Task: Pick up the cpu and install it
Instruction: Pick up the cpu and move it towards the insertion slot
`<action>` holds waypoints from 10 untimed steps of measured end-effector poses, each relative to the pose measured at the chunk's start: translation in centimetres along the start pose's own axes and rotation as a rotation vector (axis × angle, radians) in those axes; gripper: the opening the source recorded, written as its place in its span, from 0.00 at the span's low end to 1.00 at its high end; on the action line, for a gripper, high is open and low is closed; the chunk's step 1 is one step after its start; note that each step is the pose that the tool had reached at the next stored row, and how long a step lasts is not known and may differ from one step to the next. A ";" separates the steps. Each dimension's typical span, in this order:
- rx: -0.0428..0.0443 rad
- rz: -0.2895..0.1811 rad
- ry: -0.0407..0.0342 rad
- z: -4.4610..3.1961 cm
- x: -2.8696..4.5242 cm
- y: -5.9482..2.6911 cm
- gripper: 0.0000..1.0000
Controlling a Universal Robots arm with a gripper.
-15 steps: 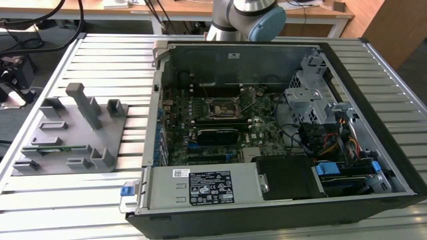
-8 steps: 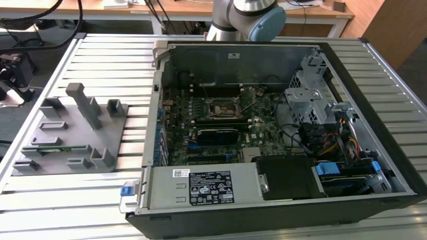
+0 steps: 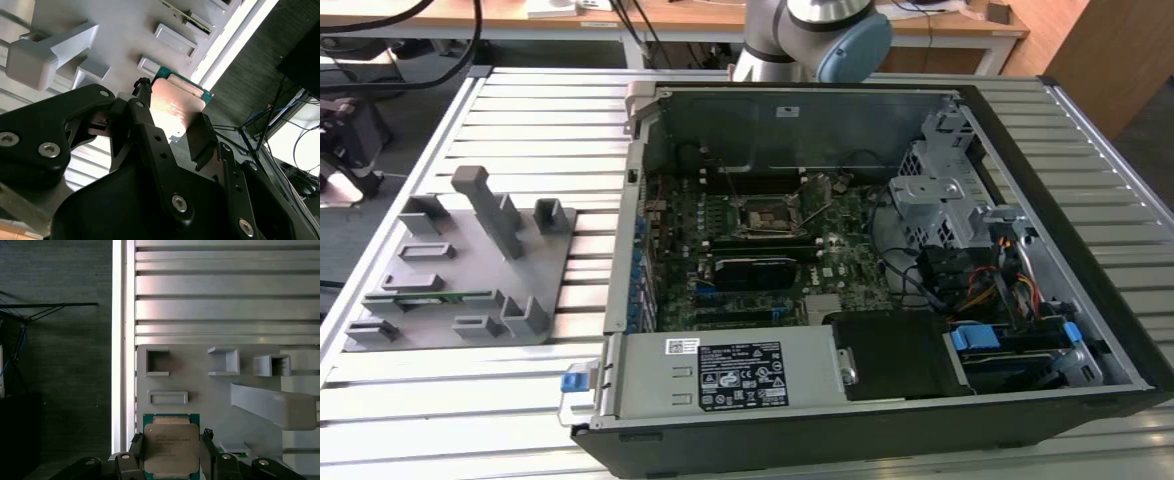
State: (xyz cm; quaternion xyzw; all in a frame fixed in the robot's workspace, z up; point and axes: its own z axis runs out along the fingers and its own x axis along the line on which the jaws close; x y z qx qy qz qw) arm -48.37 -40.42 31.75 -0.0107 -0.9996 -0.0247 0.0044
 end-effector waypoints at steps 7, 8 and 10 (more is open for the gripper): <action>-0.0007 0.000 -0.0003 -1.16 0.01 0.05 0.53; -0.0008 0.000 -0.0004 -1.31 0.01 0.06 0.53; -0.0010 0.000 -0.0005 -1.67 0.01 0.08 0.53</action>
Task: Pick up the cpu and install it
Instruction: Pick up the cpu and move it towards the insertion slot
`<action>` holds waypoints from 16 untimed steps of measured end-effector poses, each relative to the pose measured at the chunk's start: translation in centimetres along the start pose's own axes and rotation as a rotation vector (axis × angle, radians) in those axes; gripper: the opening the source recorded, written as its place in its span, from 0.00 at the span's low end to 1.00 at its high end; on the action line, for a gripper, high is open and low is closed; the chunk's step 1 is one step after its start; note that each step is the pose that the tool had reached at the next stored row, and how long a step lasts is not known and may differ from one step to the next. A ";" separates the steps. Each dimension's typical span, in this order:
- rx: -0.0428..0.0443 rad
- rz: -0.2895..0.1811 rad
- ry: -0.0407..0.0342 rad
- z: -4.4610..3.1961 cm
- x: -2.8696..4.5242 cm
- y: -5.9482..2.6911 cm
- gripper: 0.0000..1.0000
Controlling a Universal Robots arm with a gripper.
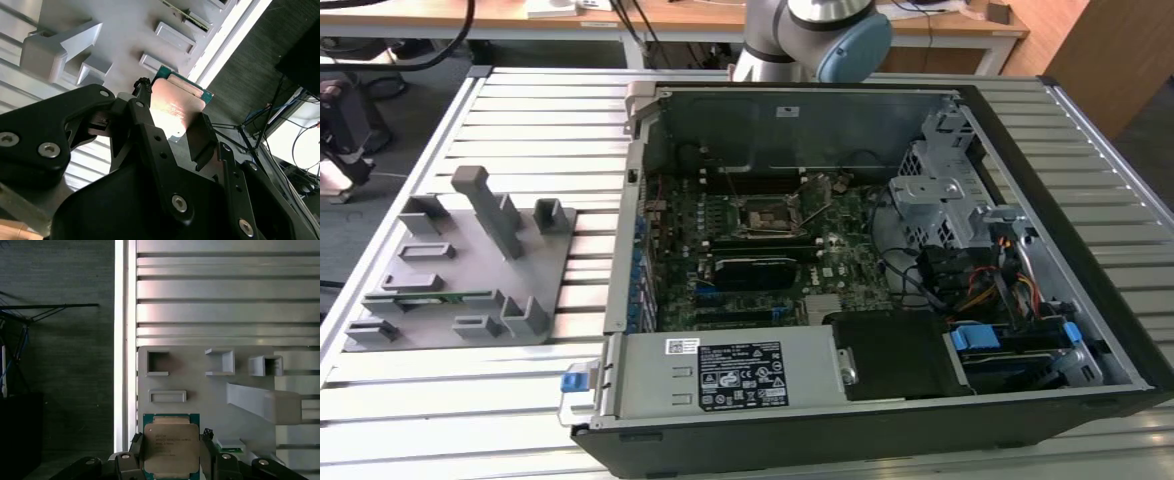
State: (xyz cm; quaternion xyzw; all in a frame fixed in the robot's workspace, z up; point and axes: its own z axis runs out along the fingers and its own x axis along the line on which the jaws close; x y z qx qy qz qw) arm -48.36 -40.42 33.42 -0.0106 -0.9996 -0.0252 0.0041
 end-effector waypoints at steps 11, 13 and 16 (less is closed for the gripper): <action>-0.0003 0.000 -0.0009 -2.01 0.02 0.10 0.53; -0.0003 0.000 -0.0010 -2.38 0.02 0.12 0.53; -0.0004 0.000 -0.0013 -3.00 0.02 0.15 0.53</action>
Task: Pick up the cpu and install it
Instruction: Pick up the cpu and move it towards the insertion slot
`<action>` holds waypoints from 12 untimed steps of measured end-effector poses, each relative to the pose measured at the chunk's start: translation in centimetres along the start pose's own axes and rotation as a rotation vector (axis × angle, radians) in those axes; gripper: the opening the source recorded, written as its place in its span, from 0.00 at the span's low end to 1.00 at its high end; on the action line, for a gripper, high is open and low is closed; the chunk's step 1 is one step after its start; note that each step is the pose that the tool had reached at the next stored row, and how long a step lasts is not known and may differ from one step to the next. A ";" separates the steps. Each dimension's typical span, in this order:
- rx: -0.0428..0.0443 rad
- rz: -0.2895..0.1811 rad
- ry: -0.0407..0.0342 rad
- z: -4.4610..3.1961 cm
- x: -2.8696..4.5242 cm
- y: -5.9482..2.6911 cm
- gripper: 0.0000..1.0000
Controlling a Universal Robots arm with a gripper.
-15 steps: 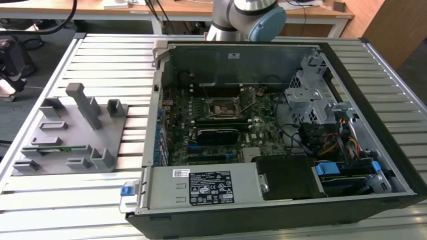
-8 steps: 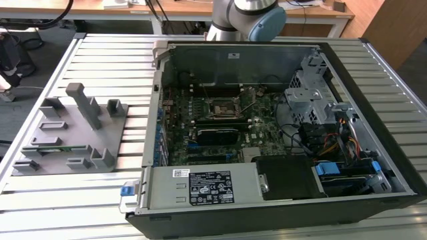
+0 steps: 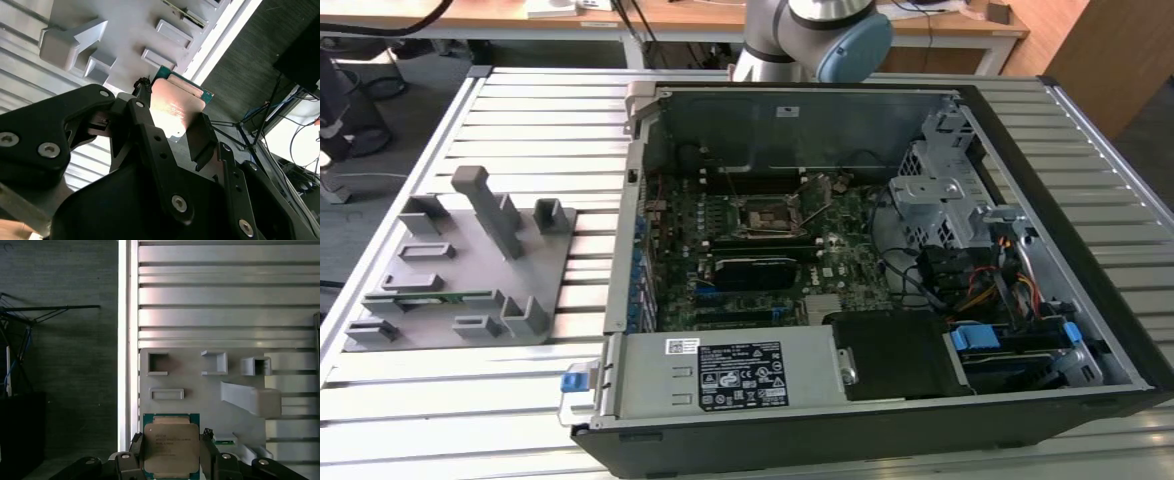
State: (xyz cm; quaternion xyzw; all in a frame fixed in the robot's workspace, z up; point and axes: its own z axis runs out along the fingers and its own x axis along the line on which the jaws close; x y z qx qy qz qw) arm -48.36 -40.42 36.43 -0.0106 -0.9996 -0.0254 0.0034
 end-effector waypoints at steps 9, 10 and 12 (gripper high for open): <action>0.0001 0.000 -0.0007 -1.69 0.01 0.09 0.53; 0.0000 0.000 -0.0009 -1.84 0.02 0.10 0.53; 0.0000 0.000 -0.0011 -2.17 0.02 0.11 0.53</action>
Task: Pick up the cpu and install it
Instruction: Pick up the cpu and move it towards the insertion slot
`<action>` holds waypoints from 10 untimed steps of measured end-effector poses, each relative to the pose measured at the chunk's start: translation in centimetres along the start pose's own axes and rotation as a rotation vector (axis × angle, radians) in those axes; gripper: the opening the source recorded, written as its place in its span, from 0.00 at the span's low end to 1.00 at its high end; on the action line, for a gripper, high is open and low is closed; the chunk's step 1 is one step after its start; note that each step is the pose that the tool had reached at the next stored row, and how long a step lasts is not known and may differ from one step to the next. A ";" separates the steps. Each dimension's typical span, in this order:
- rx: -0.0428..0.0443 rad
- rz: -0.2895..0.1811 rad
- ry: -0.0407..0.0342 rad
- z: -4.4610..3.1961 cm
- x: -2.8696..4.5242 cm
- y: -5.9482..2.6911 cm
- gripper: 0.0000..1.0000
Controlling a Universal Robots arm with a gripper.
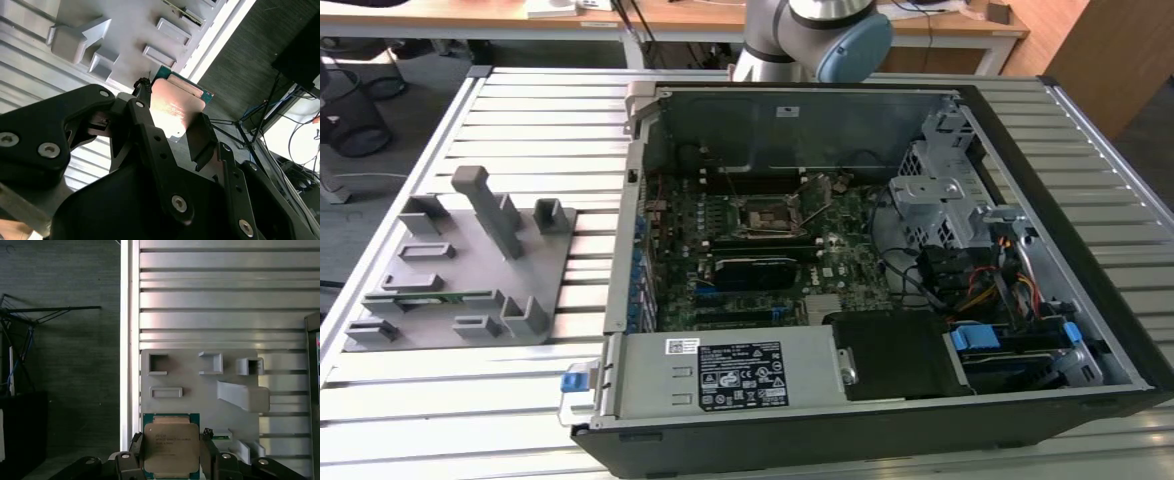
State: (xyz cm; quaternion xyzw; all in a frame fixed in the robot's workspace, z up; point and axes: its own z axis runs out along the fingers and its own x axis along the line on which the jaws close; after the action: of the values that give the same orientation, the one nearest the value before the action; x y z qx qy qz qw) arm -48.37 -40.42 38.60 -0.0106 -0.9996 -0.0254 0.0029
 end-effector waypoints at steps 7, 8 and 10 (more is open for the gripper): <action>0.0000 0.000 -0.0010 -1.16 0.01 0.06 0.53; 0.0000 0.000 -0.0012 -1.32 0.00 0.06 0.53; 0.0000 0.000 -0.0016 -1.63 0.01 0.08 0.53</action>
State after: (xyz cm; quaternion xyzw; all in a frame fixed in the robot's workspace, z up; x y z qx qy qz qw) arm -48.36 -40.42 40.23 -0.0105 -0.9996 -0.0254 0.0021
